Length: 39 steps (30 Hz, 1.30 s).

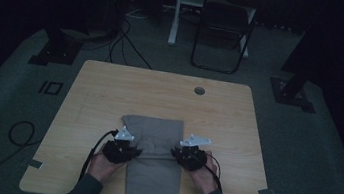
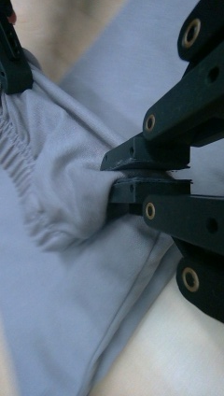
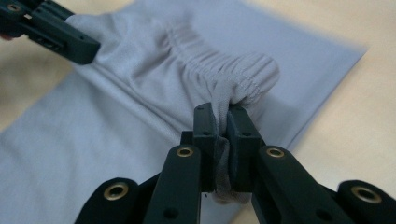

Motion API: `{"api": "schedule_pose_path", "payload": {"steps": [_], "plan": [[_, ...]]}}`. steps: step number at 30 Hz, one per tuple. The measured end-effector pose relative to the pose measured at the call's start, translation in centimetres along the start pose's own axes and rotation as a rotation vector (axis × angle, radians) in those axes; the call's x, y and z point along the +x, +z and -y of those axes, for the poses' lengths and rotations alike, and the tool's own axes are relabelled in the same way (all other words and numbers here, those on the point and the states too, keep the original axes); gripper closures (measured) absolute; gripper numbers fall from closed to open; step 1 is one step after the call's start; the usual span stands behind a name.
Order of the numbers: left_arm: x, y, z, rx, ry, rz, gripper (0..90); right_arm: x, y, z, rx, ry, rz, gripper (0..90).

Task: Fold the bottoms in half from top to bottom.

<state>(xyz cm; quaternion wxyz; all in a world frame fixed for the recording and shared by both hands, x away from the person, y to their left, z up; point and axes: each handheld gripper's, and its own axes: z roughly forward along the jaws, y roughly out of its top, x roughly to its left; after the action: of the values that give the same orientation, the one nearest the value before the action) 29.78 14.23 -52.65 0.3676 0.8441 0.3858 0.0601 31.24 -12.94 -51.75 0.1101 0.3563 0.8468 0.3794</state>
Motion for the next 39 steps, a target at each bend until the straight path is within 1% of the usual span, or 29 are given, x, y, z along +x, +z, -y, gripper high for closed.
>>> {"api": "schedule_pose_path", "payload": {"steps": [1, 2, 3, 4, 5, 6, 8, 10, 12, 13, 16, 17, 19, 20, 21, 22, 25, 28, 31, 34, 38, 39], "plan": [[-0.2, 0.3, 0.5, 0.019, 0.000, 0.006, 84.2, 0.3, 0.2, 0.7, 0.023, -0.001, -0.009, 84.6], [-0.5, 0.7, 1.0, 0.039, 0.007, 0.004, 84.1, 0.7, 0.4, 1.3, 0.043, -0.013, -0.016, 84.5], [-0.7, 1.0, 1.5, 0.044, 0.007, 0.007, 84.0, 1.0, 0.6, 1.8, 0.062, -0.019, -0.019, 84.5], [-0.7, 1.0, 1.7, 0.022, 0.001, 0.012, 83.9, 1.2, 0.8, 2.3, 0.077, -0.027, -0.023, 84.4], [-0.7, 0.9, 1.8, 0.020, -0.001, 0.011, 83.9, 1.3, 1.0, 2.6, 0.081, -0.027, -0.021, 84.3], [-0.7, 0.9, 1.8, 0.021, -0.001, 0.007, 84.0, 1.4, 1.1, 2.6, 0.071, -0.026, -0.020, 84.3], [-0.6, 1.0, 1.7, 0.019, 0.014, -0.007, 84.0, 1.2, 1.2, 2.5, 0.075, -0.026, -0.019, 84.2], [-0.4, 1.2, 1.5, 0.014, 0.026, -0.032, 84.1, 1.1, 1.6, 2.3, 0.065, -0.026, -0.018, 84.1], [-0.1, 1.3, 1.3, 0.004, 0.060, -0.080, 84.0, 1.0, 2.0, 2.0, 0.053, -0.023, -0.010, 84.1], [0.2, 1.4, 1.1, -0.004, 0.066, -0.100, 84.0, 1.0, 2.3, 1.8, 0.046, -0.024, -0.001, 84.0], [1.3, 1.8, 0.5, -0.016, 0.070, -0.138, 84.0, 0.7, 3.3, 0.9, 0.037, -0.032, 0.026, 84.0], [1.8, 2.0, 0.2, -0.017, 0.074, -0.147, 84.0, 0.5, 3.7, 0.5, 0.034, -0.032, 0.031, 84.0], [2.8, 2.3, -0.4, -0.019, 0.067, -0.156, 84.0, 0.0, 4.5, -0.3, 0.031, -0.033, 0.040, 83.9], [2.8, 2.3, -0.4, -0.019, 0.067, -0.156, 83.9, 0.0, 4.5, -0.3, 0.031, -0.033, 0.040, 83.9], [3.6, 2.7, -1.0, -0.023, 0.075, -0.177, 83.9, -0.4, 4.8, -0.7, 0.031, -0.027, 0.045, 83.9], [4.1, 3.0, -1.5, -0.026, 0.075, -0.186, 83.9, -1.1, 5.5, -1.4, 0.030, -0.023, 0.056, 83.8], [5.6, 3.9, -2.8, -0.035, 0.057, -0.204, 83.9, -2.3, 6.6, -2.7, 0.034, -0.007, 0.085, 83.8], [6.8, 4.8, -4.3, -0.028, 0.049, -0.230, 83.9, -3.7, 7.7, -4.0, 0.041, 0.017, 0.108, 83.8], [7.7, 5.6, -5.6, -0.020, 0.034, -0.245, 83.9, -5.0, 8.5, -5.1, 0.043, 0.044, 0.129, 83.7], [8.5, 6.5, -7.0, -0.006, 0.022, -0.275, 83.8, -6.1, 9.3, -6.0, 0.043, 0.074, 0.155, 83.6], [9.3, 7.4, -8.5, 0.010, -0.012, -0.304, 83.9, -7.1, 10.2, -7.0, 0.040, 0.111, 0.195, 83.6], [9.4, 7.5, -8.8, 0.017, -0.010, -0.312, 83.9, -7.3, 10.3, -7.2, 0.041, 0.119, 0.199, 83.6]]}}
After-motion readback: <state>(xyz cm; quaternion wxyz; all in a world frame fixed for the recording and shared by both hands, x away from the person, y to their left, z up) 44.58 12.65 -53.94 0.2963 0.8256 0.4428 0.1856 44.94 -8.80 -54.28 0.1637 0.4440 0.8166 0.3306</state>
